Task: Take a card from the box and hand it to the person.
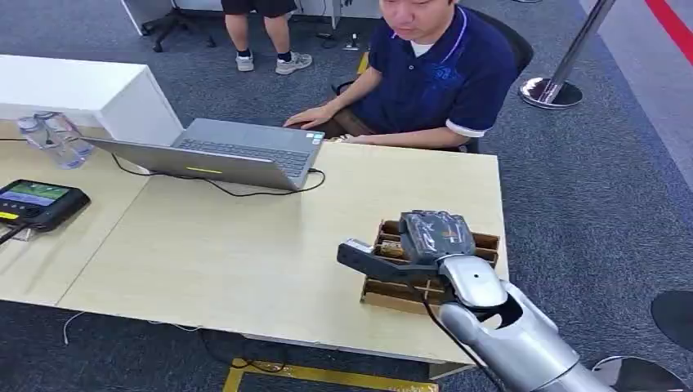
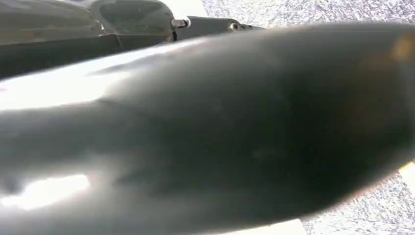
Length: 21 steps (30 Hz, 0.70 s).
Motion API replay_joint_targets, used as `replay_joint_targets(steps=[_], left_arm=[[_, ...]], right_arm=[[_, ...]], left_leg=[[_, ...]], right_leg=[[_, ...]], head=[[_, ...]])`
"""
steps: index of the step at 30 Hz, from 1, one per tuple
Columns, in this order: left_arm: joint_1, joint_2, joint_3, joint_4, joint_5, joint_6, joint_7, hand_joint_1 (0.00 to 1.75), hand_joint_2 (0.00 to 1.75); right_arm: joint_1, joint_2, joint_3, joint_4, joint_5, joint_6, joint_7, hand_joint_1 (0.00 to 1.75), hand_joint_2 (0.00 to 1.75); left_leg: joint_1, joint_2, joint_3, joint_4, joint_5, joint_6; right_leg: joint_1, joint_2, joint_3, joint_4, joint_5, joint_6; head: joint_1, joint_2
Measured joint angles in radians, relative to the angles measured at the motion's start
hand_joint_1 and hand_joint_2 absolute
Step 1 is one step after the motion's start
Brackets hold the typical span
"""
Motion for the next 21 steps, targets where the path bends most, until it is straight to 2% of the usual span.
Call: replay_joint_targets(steps=[7, 9, 15, 17, 21], left_arm=[[0.0, 0.0, 0.0, 0.0, 0.0, -0.002, 0.0, 0.0, 0.0], [0.0, 0.0, 0.0, 0.0, -0.001, -0.005, 0.0, 0.0, 0.0], [0.0, 0.0, -0.001, 0.0, -0.002, -0.006, 0.0, 0.0, 0.0], [0.0, 0.0, -0.003, 0.0, -0.003, -0.006, 0.0, 0.0, 0.0], [0.0, 0.0, -0.01, 0.0, -0.004, -0.006, 0.0, 0.0, 0.0]], right_arm=[[0.0, 0.0, -0.006, 0.0, 0.001, 0.0, 0.001, 1.15, 1.75], [0.0, 0.0, -0.006, 0.0, 0.002, 0.002, 0.003, 1.1, 1.75], [0.003, 0.0, -0.006, -0.001, 0.011, 0.01, 0.003, 1.12, 1.75], [0.006, 0.0, -0.006, -0.003, 0.012, 0.012, 0.003, 1.06, 1.75], [0.012, 0.0, -0.006, -0.008, 0.013, 0.014, 0.003, 1.15, 1.75]], left_leg=[[0.0, 0.0, 0.0, 0.0, 0.0, 0.0], [0.0, 0.0, 0.0, 0.0, 0.0, 0.0], [0.0, 0.0, 0.0, 0.0, 0.0, 0.0], [0.0, 0.0, 0.0, 0.0, 0.0, 0.0], [0.0, 0.0, 0.0, 0.0, 0.0, 0.0]], right_leg=[[0.0, 0.0, 0.0, 0.0, 0.0, 0.0], [0.0, 0.0, 0.0, 0.0, 0.0, 0.0], [0.0, 0.0, 0.0, 0.0, 0.0, 0.0], [0.0, 0.0, 0.0, 0.0, 0.0, 0.0], [0.0, 0.0, 0.0, 0.0, 0.0, 0.0]], head=[[0.0, 0.0], [0.0, 0.0], [0.0, 0.0], [0.0, 0.0], [0.0, 0.0]])
